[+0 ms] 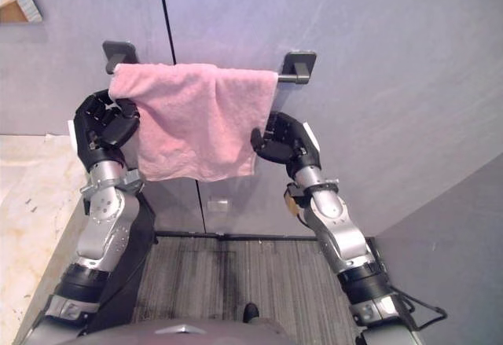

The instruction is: Organize the bathroom.

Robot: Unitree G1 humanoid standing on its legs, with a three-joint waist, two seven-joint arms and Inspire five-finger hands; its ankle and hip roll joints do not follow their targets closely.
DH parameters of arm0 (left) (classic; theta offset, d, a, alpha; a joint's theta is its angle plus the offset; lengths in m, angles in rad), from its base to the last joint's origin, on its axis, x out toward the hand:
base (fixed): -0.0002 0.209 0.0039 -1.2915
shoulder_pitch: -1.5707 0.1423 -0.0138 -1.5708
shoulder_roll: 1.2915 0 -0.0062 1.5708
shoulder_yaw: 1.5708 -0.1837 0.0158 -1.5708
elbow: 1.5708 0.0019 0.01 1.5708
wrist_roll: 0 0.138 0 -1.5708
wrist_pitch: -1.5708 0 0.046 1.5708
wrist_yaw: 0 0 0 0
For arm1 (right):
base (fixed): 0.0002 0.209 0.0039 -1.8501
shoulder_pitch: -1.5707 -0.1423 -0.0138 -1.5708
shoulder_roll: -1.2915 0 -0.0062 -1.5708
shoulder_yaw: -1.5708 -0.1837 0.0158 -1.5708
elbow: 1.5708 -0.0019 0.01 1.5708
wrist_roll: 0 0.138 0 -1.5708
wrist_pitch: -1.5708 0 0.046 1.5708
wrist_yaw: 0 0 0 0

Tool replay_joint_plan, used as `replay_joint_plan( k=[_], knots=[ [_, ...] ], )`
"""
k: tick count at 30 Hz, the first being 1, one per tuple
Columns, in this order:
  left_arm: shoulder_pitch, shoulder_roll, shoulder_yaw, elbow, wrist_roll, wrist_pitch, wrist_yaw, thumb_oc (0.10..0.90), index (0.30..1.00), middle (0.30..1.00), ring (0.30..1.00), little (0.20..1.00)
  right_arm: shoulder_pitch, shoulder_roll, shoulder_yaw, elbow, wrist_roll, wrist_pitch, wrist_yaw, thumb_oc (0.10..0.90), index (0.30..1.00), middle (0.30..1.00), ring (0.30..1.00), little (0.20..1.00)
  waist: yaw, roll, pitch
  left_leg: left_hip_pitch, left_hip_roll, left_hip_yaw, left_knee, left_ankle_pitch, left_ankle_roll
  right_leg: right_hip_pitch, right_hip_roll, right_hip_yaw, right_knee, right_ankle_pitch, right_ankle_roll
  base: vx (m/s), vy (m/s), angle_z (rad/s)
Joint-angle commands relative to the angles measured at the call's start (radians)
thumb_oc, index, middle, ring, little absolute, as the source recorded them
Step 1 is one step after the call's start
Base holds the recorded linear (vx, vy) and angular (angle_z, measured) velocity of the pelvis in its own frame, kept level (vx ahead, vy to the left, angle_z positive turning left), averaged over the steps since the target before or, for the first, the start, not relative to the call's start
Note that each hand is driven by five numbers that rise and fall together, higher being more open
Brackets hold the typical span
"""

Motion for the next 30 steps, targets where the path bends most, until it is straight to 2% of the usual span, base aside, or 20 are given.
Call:
replay_joint_plan(
  k=[1,11,20,30],
  knots=[
    [0.066,0.087,0.051,0.055,-0.004,-0.07,0.057,0.4,0.3,0.3,0.3,0.3,-0.116,0.043,-0.077,-0.085,0.049,-0.094,-0.027,0.4,0.3,0.3,0.3,0.3,0.064,-0.067,-0.051,-0.047,-0.028,-0.039,-0.001,0.002,0.042,0.04,-0.102,-0.074,0.056,0.0,0.061,0.0,0.0,0.0],
    [0.075,0.08,0.054,0.06,0.007,-0.089,0.085,0.4,0.3,0.3,0.3,0.3,-0.002,0.107,-0.124,-0.042,0.058,-0.178,-0.17,0.4,0.3,0.3,0.3,0.3,0.04,-0.054,-0.047,-0.044,-0.028,-0.027,-0.001,-0.002,0.049,0.031,-0.104,-0.054,0.062,0.008,0.061,0.0,0.0,0.0],
    [0.069,0.074,0.033,0.069,0.017,-0.105,0.138,0.4,0.3,0.3,0.3,0.3,0.041,0.175,-0.105,0.005,0.062,-0.189,-0.323,0.4,0.3,0.3,0.3,0.3,0.027,-0.037,-0.044,-0.043,-0.031,-0.021,-0.001,-0.002,0.053,0.025,-0.104,-0.042,0.062,0.006,0.059,0.0,0.0,0.0],
    [0.072,0.059,0.01,0.072,0.021,-0.113,0.195,0.4,0.3,0.3,0.3,0.3,0.071,0.264,-0.061,0.047,0.167,-0.21,-0.448,0.4,0.3,0.3,0.3,0.3,0.026,-0.028,-0.045,-0.044,-0.033,-0.022,-0.001,-0.001,0.058,0.024,-0.102,-0.044,0.061,-0.005,0.055,0.0,0.0,0.0]
  ],
)
